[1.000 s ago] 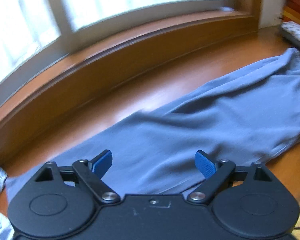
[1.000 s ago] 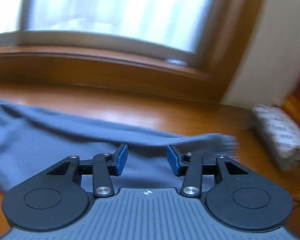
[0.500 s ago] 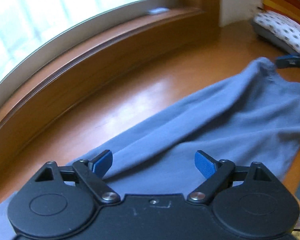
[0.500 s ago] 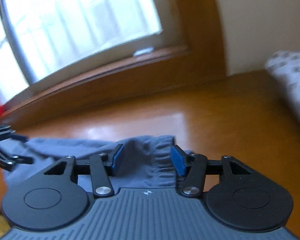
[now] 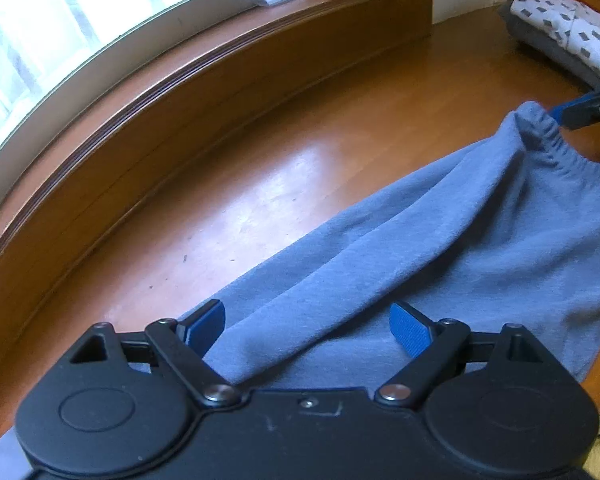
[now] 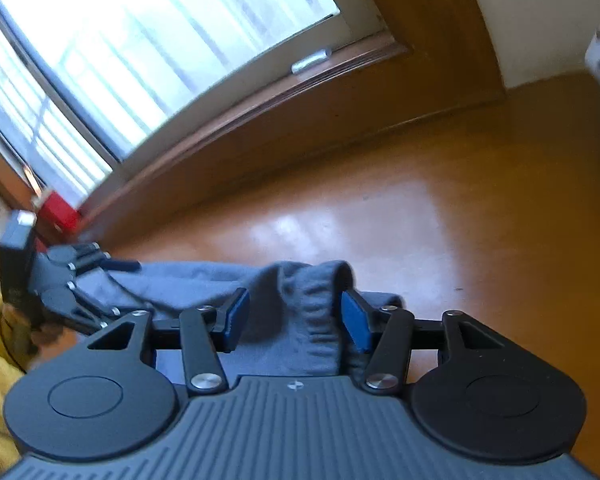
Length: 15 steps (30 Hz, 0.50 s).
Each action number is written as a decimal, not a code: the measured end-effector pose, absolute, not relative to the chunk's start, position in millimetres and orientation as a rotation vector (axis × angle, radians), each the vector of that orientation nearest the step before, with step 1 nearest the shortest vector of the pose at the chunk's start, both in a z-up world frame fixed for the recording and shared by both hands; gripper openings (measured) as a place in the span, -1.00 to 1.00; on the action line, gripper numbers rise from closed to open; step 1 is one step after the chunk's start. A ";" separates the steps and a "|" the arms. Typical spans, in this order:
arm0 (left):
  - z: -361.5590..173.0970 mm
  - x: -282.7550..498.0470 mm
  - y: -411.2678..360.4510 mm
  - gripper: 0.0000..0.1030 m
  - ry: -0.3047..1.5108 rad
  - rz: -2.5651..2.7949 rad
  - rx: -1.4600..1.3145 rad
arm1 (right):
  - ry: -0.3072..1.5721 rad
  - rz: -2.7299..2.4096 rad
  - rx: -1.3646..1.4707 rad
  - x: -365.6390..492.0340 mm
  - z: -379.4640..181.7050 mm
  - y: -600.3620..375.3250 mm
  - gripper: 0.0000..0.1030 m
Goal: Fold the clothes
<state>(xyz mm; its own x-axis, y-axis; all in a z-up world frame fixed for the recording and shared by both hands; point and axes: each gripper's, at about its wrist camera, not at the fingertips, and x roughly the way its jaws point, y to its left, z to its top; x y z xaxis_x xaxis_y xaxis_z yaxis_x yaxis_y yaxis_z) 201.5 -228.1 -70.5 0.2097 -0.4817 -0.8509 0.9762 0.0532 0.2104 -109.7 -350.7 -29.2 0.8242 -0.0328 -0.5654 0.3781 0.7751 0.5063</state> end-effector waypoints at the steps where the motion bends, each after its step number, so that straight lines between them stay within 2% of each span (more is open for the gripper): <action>1: -72.7 201.8 -231.5 0.71 0.687 -1.234 0.933 | 0.553 -0.222 0.611 -107.1 -20.0 -343.4 0.05; 4: -79.7 207.4 -236.7 0.71 0.714 -1.197 0.938 | 0.514 -0.169 0.493 -95.0 6.3 -322.5 0.02; 5: -82.3 209.1 -238.0 0.71 0.725 -1.189 0.938 | 0.518 -0.135 0.456 -83.2 12.7 -316.3 -0.07; 6: -84.7 209.9 -240.3 0.71 0.733 -1.184 0.935 | 0.542 -0.106 0.423 -68.4 15.4 -312.4 -0.24; 8: -88.0 208.8 -241.9 0.71 0.734 -1.182 0.930 | 0.605 -0.045 0.363 -30.9 12.6 -306.2 -0.32; 15: -95.0 208.2 -235.9 0.72 0.720 -1.177 0.900 | 0.836 0.177 0.107 65.3 -22.0 -267.4 -0.37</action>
<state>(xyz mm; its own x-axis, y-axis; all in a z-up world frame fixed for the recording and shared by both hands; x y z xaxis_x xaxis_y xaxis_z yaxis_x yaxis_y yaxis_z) 208.2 -235.9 -95.0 0.2448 -0.4552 -0.8561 0.9694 0.1291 0.2086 65.3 -267.4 -22.0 0.6566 0.1981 -0.7278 -0.1138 0.9799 0.1640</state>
